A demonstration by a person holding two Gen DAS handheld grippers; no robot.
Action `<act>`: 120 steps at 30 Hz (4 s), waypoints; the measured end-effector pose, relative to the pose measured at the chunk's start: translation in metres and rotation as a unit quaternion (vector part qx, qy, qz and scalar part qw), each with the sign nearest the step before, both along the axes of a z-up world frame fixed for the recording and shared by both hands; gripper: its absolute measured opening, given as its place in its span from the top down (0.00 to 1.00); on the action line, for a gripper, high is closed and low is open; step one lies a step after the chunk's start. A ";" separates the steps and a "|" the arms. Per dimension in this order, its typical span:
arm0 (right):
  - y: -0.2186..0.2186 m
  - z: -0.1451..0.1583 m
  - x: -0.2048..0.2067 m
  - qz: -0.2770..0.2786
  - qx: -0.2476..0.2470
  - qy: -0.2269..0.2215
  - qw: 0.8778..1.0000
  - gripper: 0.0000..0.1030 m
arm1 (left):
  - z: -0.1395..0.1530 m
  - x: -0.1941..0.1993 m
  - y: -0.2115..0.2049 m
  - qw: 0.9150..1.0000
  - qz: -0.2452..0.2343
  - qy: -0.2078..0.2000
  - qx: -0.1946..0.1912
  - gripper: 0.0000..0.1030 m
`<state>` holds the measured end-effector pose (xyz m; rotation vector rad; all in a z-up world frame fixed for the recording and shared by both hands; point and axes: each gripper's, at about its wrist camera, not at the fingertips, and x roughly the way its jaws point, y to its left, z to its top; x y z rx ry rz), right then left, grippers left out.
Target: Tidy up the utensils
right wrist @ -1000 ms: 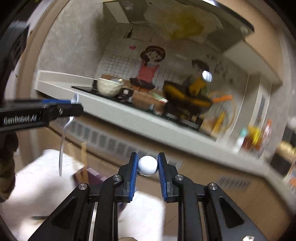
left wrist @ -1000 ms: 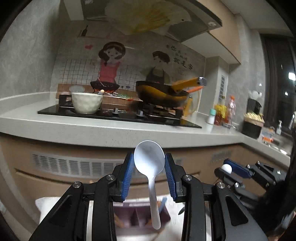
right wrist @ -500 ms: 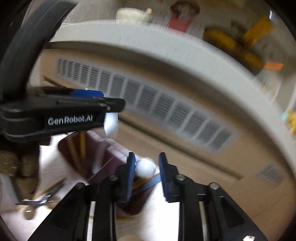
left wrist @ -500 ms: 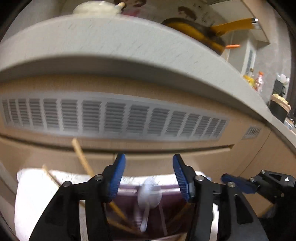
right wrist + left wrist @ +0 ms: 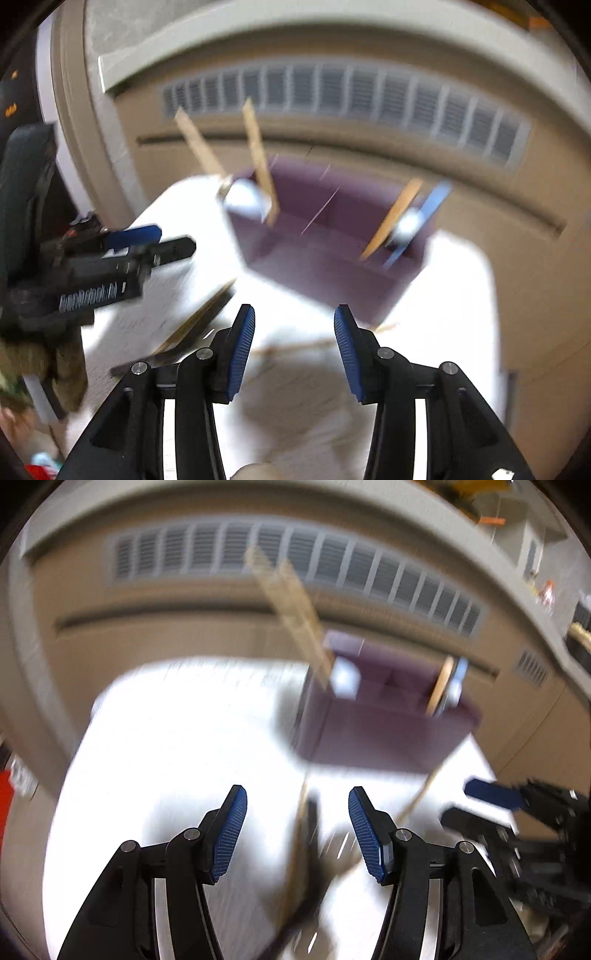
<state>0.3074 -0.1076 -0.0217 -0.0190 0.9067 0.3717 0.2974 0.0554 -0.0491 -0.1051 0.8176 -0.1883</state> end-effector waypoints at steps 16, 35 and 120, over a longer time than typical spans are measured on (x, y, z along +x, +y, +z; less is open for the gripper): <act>0.027 -0.060 0.009 -0.136 -0.044 0.062 0.988 0.66 | -0.028 -0.087 0.054 0.996 0.042 0.068 -0.049 0.43; -0.027 -0.035 -0.088 -0.091 -0.035 0.060 0.993 0.92 | -0.037 -0.017 -0.024 0.989 -0.097 0.103 0.031 0.43; -0.029 -0.049 -0.139 -0.069 -0.064 0.085 0.992 0.72 | -0.044 -0.053 -0.003 0.995 -0.010 0.102 -0.004 0.44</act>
